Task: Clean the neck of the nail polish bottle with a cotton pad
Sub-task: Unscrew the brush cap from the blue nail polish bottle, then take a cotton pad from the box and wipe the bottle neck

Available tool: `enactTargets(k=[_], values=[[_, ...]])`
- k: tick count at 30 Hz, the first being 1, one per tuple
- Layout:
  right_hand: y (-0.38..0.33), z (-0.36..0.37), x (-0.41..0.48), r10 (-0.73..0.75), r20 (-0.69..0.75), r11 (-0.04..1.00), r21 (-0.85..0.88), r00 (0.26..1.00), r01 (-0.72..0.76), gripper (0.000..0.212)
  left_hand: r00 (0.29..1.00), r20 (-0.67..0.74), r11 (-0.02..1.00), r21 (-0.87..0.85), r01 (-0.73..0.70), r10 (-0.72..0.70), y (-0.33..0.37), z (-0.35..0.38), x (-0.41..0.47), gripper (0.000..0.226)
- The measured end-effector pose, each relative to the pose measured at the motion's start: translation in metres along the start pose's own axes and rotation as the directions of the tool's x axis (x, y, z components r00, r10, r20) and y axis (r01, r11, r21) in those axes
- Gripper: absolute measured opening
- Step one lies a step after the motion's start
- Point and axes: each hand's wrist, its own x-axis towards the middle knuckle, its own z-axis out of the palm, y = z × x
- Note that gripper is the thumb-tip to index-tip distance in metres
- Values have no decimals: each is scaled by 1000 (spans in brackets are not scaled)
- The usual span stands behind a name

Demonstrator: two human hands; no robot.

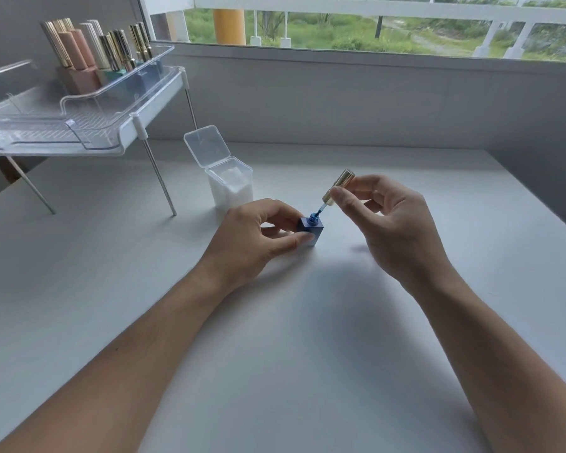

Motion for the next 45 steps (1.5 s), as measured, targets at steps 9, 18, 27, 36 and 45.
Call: enactTargets(k=[9, 18, 27, 36, 45], values=[[-8, -9, 3, 68, -29, 996, 67, 997, -66, 16, 1000, -1, 1000, 5, 19, -19, 0, 0, 0, 20], [3, -21, 10, 258, 50, 966, 4, 965, -258, 22, 1000, 4, 1000, 1, 23, -23, 0, 0, 0, 22], [6, -23, 9, 293, 74, 939, -213, 953, -271, 24, 1000, 14, 1000, 11, 11, -11, -2, -1, 1, 22], [8, -19, 1, 266, 72, 873, -440, 961, -209, 19, 1000, 12, 999, 31, 9, -9, -2, -1, 1, 21], [10, -14, -1, 263, 56, 831, -520, 963, -197, 22, 1000, 8, 1000, 27, 13, -13, -1, 0, 1, 20]])
